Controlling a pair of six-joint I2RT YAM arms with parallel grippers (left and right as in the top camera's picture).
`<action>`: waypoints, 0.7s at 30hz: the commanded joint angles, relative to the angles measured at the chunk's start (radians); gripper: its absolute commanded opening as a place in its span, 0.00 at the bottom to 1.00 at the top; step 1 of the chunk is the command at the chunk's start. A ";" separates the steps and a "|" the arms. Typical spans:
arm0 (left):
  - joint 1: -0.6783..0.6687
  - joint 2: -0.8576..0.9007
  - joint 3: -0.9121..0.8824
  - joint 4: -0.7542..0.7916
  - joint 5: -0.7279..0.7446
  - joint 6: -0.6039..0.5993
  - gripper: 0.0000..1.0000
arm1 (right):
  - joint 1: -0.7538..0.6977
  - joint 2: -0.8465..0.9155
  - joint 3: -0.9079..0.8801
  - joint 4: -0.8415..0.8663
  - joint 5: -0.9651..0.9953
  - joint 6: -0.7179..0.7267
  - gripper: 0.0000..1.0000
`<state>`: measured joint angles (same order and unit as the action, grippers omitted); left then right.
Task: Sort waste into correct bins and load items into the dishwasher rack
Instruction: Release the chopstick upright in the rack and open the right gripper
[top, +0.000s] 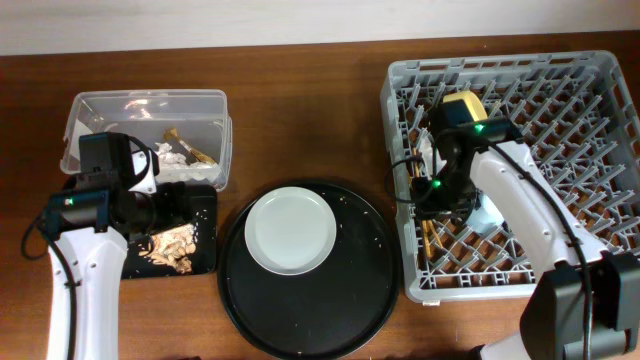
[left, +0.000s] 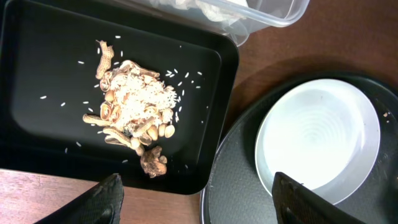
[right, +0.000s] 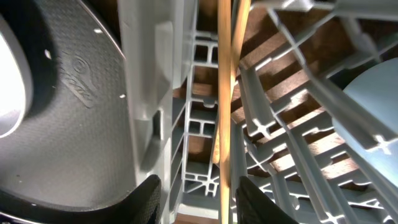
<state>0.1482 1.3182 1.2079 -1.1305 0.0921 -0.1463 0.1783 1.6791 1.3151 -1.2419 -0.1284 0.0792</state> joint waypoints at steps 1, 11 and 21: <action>0.003 -0.011 0.003 -0.001 -0.003 -0.002 0.76 | 0.005 0.005 -0.057 0.051 0.010 0.006 0.41; 0.003 -0.011 0.003 0.000 -0.003 -0.002 0.76 | 0.005 0.005 -0.076 0.060 0.010 0.006 0.36; 0.003 -0.011 0.003 0.000 -0.003 -0.002 0.76 | 0.005 0.005 -0.097 0.137 0.010 0.006 0.37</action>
<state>0.1482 1.3182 1.2079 -1.1301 0.0925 -0.1463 0.1783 1.6806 1.1980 -1.1049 -0.1284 0.0788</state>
